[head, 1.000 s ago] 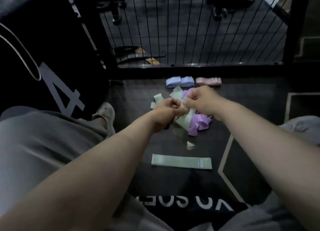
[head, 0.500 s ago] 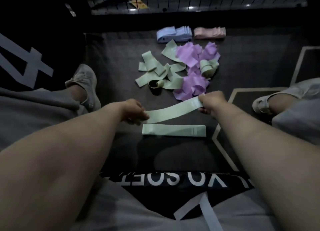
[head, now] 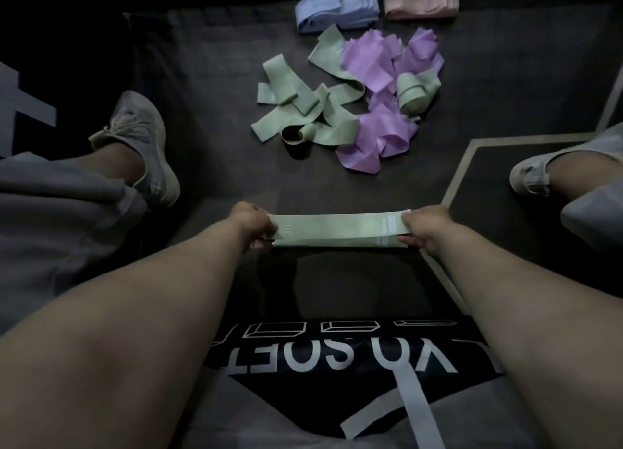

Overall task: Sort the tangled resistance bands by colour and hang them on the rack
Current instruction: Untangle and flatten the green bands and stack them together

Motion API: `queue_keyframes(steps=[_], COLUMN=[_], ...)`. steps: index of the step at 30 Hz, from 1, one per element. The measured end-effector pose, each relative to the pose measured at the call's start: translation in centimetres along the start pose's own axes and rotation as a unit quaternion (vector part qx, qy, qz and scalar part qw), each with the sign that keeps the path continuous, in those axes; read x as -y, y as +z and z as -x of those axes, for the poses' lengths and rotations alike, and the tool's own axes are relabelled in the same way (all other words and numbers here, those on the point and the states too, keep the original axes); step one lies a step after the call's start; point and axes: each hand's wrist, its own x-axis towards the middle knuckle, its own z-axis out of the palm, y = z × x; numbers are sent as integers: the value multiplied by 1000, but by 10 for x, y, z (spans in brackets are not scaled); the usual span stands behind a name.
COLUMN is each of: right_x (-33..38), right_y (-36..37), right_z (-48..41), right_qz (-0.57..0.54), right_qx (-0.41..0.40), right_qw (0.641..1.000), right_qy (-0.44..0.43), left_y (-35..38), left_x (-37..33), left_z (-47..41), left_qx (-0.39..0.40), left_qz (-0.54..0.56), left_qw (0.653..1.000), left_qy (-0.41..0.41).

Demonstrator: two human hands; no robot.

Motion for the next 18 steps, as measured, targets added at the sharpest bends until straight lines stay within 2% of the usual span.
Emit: queue_keyframes(steps=[4, 7, 11, 18], right_x=[-17, -27, -35, -46], right_y=[-1, 2, 6, 7], right_z=[-15, -21, -30, -45], right_qz=[90, 129, 200, 238], right_qx=[4, -54, -90, -119], right_qw=[996, 990, 974, 962], right_qy=[-18, -5, -53, -67], left_y=[13, 21, 29, 38], left_x=[9, 13, 18, 25], left_z=[-6, -10, -21, -35], left_qx=[-21, -22, -45, -114], left_qz=[-18, -31, -36, -103], left_qw=[1000, 999, 998, 988], left_qy=[-6, -7, -13, 10])
